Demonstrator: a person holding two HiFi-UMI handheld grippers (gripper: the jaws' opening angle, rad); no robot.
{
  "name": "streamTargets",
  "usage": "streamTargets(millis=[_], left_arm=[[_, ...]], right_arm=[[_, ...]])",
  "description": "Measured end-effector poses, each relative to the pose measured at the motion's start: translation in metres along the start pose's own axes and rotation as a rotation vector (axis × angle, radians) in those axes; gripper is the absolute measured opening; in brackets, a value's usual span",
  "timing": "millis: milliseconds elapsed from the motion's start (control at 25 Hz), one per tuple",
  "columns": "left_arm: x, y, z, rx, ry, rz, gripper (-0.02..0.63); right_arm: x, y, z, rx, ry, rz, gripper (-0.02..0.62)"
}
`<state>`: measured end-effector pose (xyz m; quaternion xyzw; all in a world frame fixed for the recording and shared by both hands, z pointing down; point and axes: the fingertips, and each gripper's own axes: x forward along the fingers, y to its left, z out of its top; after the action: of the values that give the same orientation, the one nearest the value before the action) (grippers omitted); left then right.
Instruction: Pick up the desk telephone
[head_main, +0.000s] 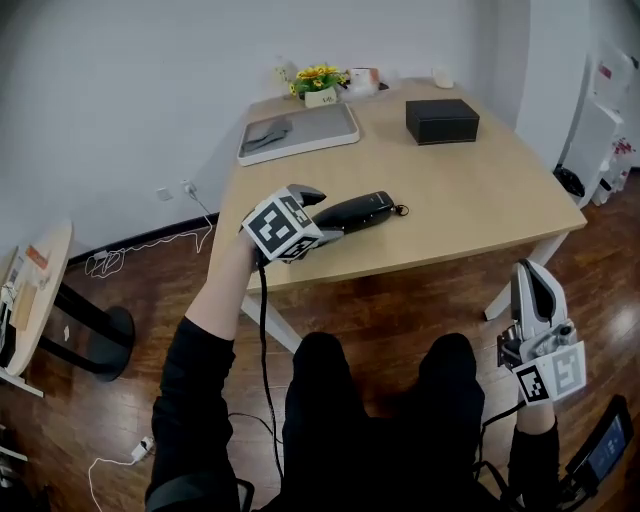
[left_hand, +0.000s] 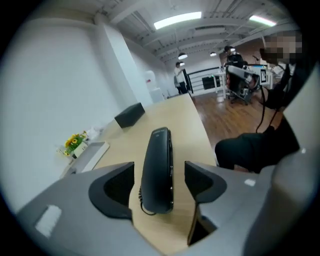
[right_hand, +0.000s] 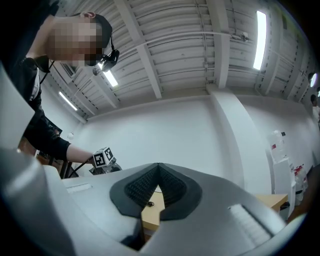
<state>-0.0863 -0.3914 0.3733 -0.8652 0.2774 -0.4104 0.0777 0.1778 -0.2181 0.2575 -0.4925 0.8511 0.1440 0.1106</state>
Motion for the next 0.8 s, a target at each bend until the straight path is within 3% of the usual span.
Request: streamTargets(millis=[200,320,400,560,800], left_arm=[[0.036,0.001,-0.018,0.071,0.239,-0.165,0.331],[0.050,-0.007,-0.028,0.084,0.330,-0.265,0.331],[0.054,-0.010,-0.031,0.068,0.341,-0.314,0.321],[0.050,-0.011,-0.030,0.022,0.281,-0.357,0.311],[0.052,-0.010,-0.028,-0.054,0.284,-0.289,0.267]], right_arm=[[0.021,-0.013,-0.021,0.017,0.026,0.002,0.000],[0.026,-0.019,-0.035,0.030,0.046,-0.008,0.000],[0.027,-0.022,-0.043,0.036,0.062,-0.018,0.000],[0.025,-0.023,-0.058,0.055,0.092,-0.027,0.000],[0.026,-0.016,-0.065,0.065,0.103,-0.010,0.000]])
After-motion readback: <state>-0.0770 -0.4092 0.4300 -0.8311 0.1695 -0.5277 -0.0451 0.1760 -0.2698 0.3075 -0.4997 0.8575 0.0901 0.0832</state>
